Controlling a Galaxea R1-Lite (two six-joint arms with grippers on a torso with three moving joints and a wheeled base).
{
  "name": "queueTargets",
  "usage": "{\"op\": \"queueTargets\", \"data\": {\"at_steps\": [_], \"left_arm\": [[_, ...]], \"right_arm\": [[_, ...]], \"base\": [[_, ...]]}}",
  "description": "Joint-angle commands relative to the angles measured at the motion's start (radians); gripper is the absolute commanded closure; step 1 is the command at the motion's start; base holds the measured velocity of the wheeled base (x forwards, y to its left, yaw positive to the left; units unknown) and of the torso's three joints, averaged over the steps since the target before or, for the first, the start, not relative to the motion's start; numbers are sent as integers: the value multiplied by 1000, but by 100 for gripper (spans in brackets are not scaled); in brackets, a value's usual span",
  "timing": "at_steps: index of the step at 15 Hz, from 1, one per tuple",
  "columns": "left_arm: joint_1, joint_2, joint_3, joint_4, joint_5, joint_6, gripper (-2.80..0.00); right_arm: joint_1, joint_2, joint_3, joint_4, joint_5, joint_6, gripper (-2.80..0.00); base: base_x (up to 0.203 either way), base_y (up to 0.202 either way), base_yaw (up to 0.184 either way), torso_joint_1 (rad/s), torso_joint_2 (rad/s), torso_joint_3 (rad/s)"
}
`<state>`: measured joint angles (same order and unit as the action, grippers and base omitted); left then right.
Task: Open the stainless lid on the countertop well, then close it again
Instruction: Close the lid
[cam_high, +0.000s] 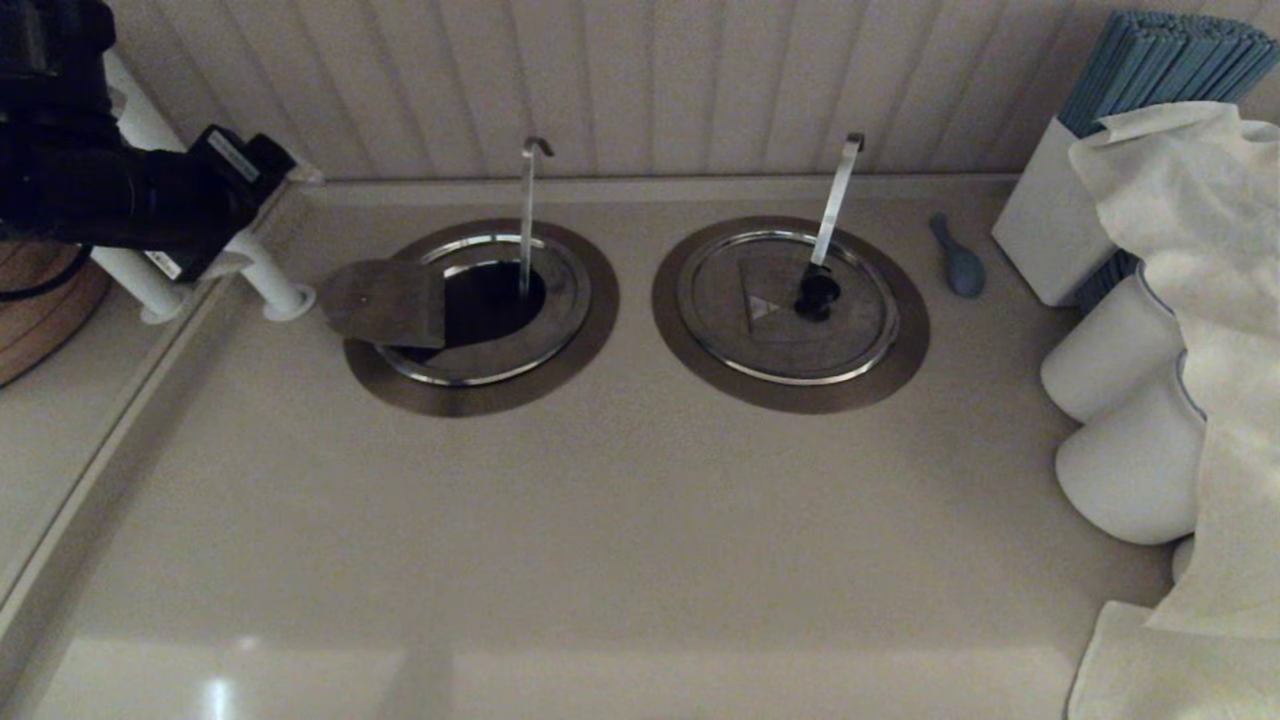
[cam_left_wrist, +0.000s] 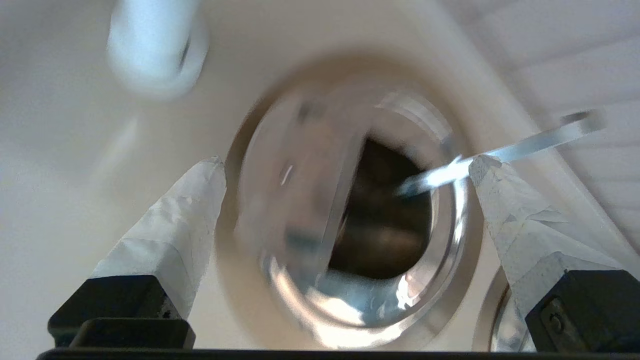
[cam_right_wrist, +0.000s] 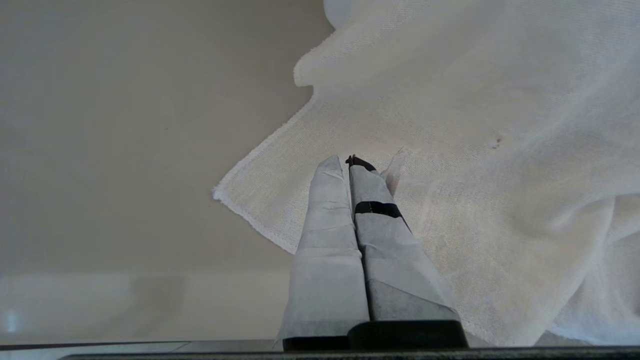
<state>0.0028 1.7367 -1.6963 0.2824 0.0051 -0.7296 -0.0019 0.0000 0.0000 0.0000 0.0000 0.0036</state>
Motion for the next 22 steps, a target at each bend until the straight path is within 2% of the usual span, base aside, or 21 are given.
{"op": "queueTargets", "data": {"at_steps": [1,5,22], "left_arm": [[-1,35,-20,33,0,-15,-280],[0,100,-64,162,2,-11,-280],[-1,162,-75,135,1,-17,-280]], "right_arm": [[0,0,0,0,0,1,0],[0,0,0,0,0,-1,0],[0,1,0,0,0,1,0]], "base": [[0,0,0,0,0,0],[0,0,0,0,0,0],[0,0,0,0,0,0]]}}
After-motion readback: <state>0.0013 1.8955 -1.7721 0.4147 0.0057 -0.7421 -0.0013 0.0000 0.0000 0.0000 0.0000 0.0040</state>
